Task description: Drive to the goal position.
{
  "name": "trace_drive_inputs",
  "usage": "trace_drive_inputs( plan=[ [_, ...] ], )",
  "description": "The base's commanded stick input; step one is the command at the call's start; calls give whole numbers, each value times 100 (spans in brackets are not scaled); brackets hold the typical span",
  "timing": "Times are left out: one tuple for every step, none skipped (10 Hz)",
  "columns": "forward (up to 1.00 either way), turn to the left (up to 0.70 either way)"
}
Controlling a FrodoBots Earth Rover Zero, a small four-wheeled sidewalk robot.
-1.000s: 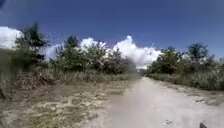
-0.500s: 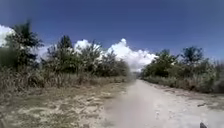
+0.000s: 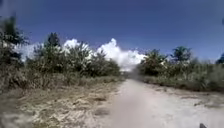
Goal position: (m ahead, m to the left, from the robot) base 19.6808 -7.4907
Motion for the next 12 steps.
trace_drive_inputs(
  plan=[
    [44, 2],
    [44, 2],
    [44, 2],
    [44, 2],
    [44, 2],
    [44, 2],
    [44, 2],
    [44, 2],
    [44, 2],
    [44, 2],
    [44, 2],
    [44, 2]
  ],
)
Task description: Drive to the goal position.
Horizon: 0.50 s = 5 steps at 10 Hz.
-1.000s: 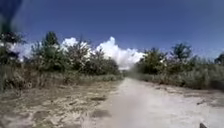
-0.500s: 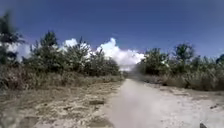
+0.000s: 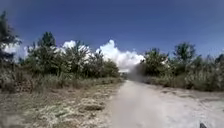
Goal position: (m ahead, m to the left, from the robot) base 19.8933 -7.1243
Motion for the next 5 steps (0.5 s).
trace_drive_inputs(
  plan=[
    [44, 2],
    [44, 2],
    [44, 2],
    [44, 2],
    [44, 2]
  ],
)
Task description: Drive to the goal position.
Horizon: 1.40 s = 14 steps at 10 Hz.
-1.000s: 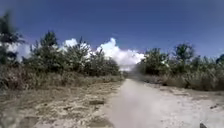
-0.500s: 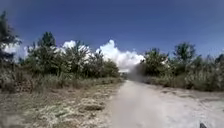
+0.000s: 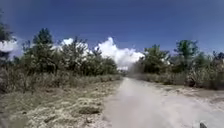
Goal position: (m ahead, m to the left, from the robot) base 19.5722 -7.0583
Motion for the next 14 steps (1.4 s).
trace_drive_inputs(
  plan=[
    [44, 2],
    [44, 2],
    [44, 2],
    [44, 2],
    [44, 2],
    [44, 2],
    [44, 2],
    [44, 2],
    [44, 2],
    [44, 2],
    [44, 2],
    [44, 2],
    [44, 2],
    [44, 2]
  ],
)
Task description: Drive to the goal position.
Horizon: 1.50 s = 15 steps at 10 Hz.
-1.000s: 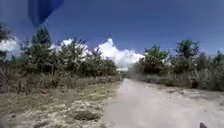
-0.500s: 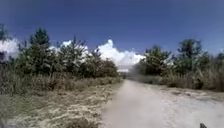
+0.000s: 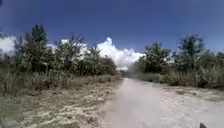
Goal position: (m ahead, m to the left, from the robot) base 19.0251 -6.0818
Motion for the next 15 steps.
trace_drive_inputs(
  plan=[
    [44, 2],
    [44, 2],
    [44, 2],
    [44, 2],
    [44, 2],
    [44, 2],
    [44, 2],
    [44, 2],
    [44, 2],
    [44, 2],
    [44, 2],
    [44, 2],
    [44, 2],
    [44, 2],
    [44, 2]
  ],
)
